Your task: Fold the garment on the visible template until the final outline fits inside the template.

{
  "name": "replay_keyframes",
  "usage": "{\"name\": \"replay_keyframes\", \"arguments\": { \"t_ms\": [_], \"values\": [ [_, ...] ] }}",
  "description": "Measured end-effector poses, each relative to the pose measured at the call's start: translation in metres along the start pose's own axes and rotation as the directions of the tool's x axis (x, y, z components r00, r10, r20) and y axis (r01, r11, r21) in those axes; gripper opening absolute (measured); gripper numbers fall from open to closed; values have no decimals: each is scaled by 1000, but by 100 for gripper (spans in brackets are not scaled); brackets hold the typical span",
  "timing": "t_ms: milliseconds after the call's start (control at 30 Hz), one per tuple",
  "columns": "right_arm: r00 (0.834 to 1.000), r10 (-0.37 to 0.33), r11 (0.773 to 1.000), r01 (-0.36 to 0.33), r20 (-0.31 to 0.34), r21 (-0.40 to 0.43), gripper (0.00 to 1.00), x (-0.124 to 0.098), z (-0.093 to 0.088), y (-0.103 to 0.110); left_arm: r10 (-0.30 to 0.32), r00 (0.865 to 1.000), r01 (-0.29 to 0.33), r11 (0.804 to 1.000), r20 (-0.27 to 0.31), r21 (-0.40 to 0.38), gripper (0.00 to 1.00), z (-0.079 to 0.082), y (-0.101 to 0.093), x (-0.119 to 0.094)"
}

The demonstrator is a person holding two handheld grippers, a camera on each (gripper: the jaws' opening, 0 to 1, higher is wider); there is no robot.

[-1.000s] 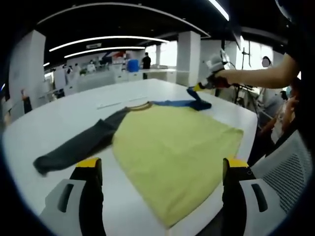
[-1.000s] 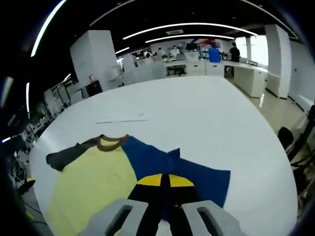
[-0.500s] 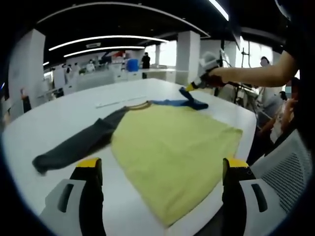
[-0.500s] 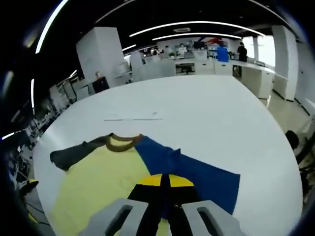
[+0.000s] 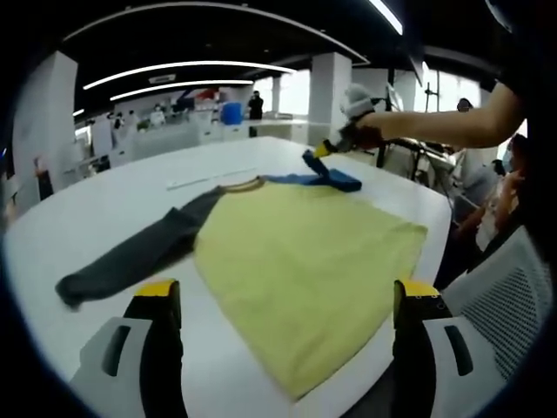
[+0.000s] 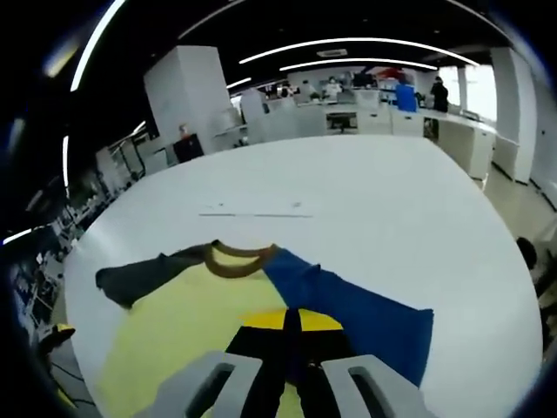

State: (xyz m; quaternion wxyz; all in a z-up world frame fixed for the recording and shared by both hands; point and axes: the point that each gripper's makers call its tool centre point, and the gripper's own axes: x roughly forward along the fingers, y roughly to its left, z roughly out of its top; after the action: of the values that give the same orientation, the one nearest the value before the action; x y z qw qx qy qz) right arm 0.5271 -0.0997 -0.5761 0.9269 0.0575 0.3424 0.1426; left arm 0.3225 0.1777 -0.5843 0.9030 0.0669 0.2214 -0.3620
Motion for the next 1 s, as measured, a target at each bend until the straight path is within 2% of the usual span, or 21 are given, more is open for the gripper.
{"name": "replay_keyframes", "arguments": {
  "t_ms": [333,467,1000],
  "values": [
    [999,36,999,-36,-7,-11,0,26,16,12,1,1000,-1,1000,-6,5,99,-2,1,0],
    [999,42,999,-43,-21,-29,0,35,15,15,5,1000,-5,1000,-6,3,98,-3,1,-1],
    [992,118,988,-121,-36,-91,0,57,23,56,16,1000,-16,1000,-8,-3,98,-6,2,-2]
  ]
}}
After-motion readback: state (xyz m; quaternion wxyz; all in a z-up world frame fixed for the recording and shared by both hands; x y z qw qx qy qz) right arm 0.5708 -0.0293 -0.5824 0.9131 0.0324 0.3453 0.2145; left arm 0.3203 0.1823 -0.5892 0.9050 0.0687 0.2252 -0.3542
